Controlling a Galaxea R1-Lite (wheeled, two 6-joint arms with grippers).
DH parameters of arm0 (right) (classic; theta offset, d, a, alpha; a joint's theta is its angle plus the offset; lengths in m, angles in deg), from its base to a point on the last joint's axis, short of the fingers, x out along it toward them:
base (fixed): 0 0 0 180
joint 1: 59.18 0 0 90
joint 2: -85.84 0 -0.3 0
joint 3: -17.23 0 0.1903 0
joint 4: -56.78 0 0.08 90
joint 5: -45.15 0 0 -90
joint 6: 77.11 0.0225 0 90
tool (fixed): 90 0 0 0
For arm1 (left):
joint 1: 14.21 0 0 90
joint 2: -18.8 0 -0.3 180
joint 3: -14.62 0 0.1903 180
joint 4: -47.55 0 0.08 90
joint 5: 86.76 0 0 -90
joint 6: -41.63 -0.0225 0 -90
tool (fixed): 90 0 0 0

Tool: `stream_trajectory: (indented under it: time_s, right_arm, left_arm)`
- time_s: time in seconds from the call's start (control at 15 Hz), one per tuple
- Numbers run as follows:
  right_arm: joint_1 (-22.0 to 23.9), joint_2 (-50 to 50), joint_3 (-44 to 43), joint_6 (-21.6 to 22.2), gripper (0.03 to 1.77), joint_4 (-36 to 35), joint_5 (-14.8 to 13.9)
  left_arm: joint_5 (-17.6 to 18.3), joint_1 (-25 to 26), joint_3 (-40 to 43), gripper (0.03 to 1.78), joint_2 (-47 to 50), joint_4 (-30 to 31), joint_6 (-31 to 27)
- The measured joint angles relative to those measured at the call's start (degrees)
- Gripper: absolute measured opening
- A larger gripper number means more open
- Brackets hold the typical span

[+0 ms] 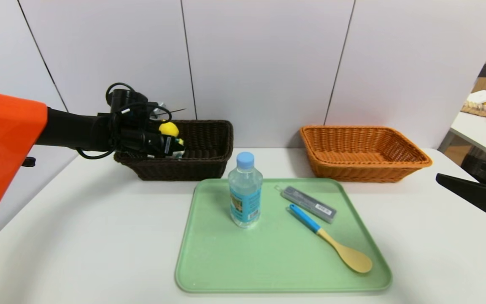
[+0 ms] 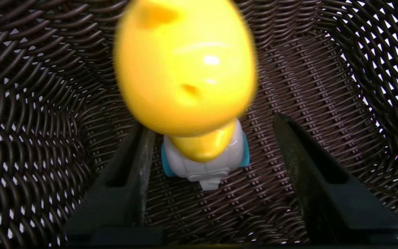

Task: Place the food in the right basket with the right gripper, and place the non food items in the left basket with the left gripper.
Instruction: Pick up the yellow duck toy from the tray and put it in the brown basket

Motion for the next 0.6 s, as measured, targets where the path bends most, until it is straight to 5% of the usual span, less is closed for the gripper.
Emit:
stream_trajectory:
  time_s: [0.6]
  right_arm:
    - [-0.2,-0.7,-0.1,0.0,1.71,-0.1,1.8]
  left_arm:
    - [-2.3,-1.0,0.0,1.55,7.4,-0.1,-0.9]
